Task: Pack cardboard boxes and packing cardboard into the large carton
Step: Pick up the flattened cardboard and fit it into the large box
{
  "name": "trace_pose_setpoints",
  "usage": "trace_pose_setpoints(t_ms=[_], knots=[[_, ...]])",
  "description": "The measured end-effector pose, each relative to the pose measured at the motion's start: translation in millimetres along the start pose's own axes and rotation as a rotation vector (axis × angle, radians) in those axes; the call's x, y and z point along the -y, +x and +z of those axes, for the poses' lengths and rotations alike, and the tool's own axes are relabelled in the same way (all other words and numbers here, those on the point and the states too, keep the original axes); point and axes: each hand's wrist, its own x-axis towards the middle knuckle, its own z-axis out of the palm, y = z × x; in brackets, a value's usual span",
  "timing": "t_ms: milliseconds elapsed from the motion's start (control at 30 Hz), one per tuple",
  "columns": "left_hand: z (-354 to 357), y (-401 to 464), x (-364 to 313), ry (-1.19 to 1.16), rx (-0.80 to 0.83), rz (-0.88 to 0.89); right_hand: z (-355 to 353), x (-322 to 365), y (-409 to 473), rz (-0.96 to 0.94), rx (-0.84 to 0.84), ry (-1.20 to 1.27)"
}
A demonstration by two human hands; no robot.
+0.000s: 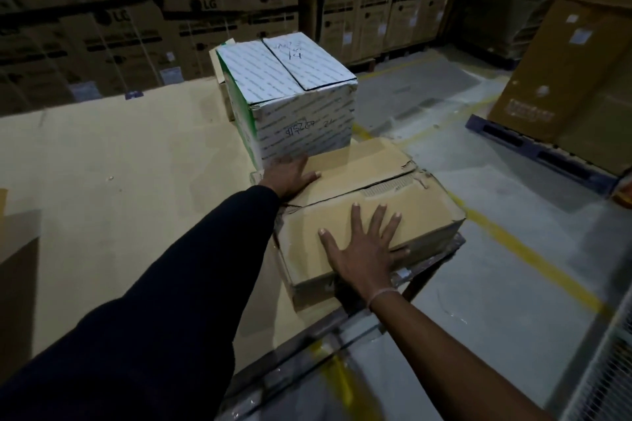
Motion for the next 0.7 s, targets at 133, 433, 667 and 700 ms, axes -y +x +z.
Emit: trace_pose_setpoints(t_ms=[133,433,667,700], knots=[[14,-11,3,0.022,-0.051,-0.064,-2,-9,-3,-0.034,0.025,-0.029],[36,-59,21,-0.008,-0.074,-0.209,7,-23,-31,-0.135,0.019,-0.036],[36,-103,38,-0.033,-0.053,-0.266,8,-11,-59,-0.132,0.049,-0.046],[36,-110,43,-0.041,-0.053,-0.269,9,-8,-62,-0.133,0.051,-0.040]])
